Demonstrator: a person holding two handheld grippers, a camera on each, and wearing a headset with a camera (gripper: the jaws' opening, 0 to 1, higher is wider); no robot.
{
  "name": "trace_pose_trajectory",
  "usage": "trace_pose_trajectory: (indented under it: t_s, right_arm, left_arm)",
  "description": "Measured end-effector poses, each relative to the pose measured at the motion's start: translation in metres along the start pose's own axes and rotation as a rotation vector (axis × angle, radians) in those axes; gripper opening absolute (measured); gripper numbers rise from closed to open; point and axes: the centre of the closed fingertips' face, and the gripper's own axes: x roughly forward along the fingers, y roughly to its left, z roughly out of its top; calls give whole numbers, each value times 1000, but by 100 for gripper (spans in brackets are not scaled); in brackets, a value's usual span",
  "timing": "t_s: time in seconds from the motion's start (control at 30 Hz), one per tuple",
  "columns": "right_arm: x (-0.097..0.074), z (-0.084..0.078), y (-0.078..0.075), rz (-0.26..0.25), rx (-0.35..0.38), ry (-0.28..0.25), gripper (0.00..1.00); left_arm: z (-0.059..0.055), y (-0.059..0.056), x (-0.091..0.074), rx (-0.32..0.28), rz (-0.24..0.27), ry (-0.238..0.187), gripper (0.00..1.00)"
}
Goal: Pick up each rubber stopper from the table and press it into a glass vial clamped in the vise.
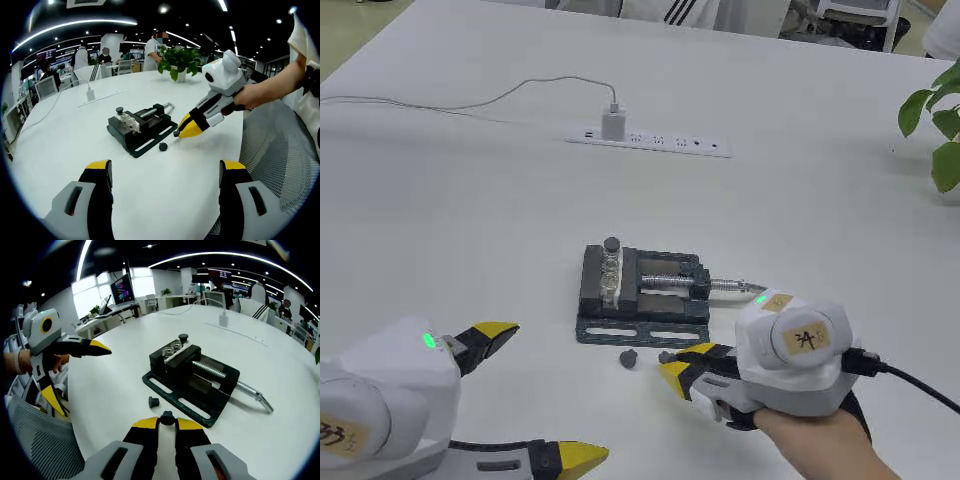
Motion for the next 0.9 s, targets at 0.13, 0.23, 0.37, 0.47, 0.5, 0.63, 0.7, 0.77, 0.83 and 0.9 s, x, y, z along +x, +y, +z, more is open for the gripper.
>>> trace_pose_trajectory:
  t_s: [0.13,0.23,0.37,0.47,0.5,0.63,0.7,0.77,0.83,0.9]
  right_arm:
    - [-7,0,3,30,-3,6,7]
    - [-14,0,6,57,-7,16,7]
    - [-23,2,12,93,-29,28,7]
    - [-27,4,15,112,-41,33,7]
    - [-28,4,17,119,-45,36,7]
    - [-30,4,22,142,-64,49,7]
    - [-31,4,25,155,-84,60,7]
    - [-32,3,28,164,-98,73,7]
    - [-33,4,31,177,-101,77,7]
    - [-34,5,34,189,-100,81,7]
  left_arm:
    - [1,-3,2,59,-13,15,85]
    - [1,-7,4,128,-33,39,81]
    - [2,-10,7,246,-54,72,76]
    - [5,-14,11,341,-72,81,71]
    - [7,-16,13,367,-81,82,70]
    - [10,-22,19,490,-115,95,64]
    - [8,-24,24,552,-135,118,61]
    - [9,-27,28,617,-158,124,59]
    - [8,-31,31,649,-184,134,56]
    - [8,-34,34,672,-203,139,55]
